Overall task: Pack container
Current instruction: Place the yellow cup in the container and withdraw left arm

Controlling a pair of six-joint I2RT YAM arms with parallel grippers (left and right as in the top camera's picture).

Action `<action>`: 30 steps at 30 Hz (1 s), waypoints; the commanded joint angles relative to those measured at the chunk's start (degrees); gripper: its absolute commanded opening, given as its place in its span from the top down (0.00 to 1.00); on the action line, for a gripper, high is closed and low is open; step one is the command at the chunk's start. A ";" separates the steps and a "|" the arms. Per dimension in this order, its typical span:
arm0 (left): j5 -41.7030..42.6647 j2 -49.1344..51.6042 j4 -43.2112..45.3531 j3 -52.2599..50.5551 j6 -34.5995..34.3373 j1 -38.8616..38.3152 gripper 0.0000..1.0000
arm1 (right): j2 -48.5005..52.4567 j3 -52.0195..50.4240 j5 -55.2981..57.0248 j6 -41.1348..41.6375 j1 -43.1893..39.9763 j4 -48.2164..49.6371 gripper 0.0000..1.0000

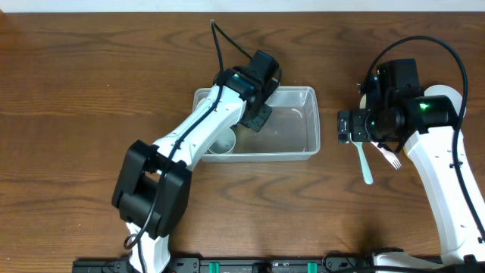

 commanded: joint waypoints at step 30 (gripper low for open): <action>-7.43 -21.05 -6.86 4.57 -3.56 8.70 0.43 | 0.26 1.49 -0.02 -0.76 -0.35 0.37 0.01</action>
